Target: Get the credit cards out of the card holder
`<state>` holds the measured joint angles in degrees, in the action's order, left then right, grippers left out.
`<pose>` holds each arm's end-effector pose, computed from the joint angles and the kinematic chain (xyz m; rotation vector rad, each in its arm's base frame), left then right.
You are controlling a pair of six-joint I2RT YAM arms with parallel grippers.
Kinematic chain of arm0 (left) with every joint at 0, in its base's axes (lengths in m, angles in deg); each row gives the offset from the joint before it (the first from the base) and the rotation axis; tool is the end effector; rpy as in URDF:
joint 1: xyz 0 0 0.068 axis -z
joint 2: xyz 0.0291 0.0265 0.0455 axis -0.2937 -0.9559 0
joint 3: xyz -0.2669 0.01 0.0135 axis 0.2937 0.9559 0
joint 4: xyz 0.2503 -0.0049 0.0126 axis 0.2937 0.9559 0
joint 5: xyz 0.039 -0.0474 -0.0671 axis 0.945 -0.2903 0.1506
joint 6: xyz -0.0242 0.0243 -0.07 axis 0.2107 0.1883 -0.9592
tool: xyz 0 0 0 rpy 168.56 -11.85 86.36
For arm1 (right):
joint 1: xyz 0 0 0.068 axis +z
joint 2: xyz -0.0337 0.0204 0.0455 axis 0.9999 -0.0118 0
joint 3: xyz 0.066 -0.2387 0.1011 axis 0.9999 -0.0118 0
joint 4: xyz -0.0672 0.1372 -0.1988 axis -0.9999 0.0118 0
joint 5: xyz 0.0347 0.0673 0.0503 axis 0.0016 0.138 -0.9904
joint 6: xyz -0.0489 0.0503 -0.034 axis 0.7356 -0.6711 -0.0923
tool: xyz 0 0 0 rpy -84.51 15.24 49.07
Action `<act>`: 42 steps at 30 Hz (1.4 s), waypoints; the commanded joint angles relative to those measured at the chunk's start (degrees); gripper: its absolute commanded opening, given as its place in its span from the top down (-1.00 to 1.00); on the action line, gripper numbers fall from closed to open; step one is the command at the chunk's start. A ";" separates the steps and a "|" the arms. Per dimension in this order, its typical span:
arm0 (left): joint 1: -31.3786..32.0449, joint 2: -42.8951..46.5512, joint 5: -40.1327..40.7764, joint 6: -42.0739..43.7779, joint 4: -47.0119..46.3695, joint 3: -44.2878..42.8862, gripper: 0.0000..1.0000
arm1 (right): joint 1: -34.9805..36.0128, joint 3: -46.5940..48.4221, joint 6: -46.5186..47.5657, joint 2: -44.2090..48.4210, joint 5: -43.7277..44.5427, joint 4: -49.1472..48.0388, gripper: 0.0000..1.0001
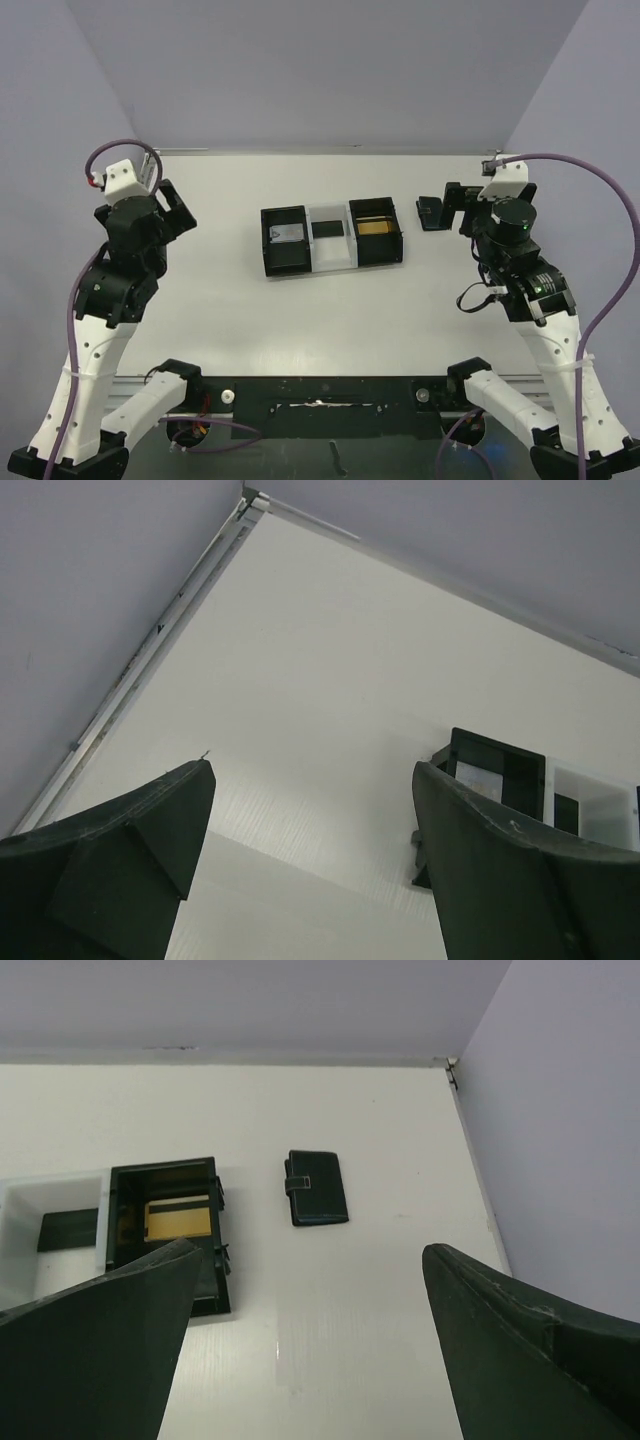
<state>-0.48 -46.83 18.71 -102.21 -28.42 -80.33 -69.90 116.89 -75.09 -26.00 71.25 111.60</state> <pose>0.1730 -0.0140 0.4111 -0.4841 1.7905 0.0613 0.1775 0.0348 0.4182 0.0856 1.7736 -0.0394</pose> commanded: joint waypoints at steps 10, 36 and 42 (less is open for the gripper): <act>-9.86 -7.05 -25.38 -6.50 -8.01 12.48 -0.83 | -17.17 -10.98 -11.68 -8.38 -15.73 -4.29 -0.95; 7.42 -14.95 -49.51 -9.93 -26.59 27.12 -0.94 | -27.07 25.05 -15.43 -65.70 -28.23 0.20 -0.72; 7.63 -9.48 -47.37 -9.67 -29.99 29.74 -0.93 | -23.82 34.11 -14.05 -72.71 -24.96 2.37 -0.68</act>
<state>6.85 -60.79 -29.44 -113.06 -51.78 -51.98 -96.11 145.15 -90.56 -97.23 44.57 111.91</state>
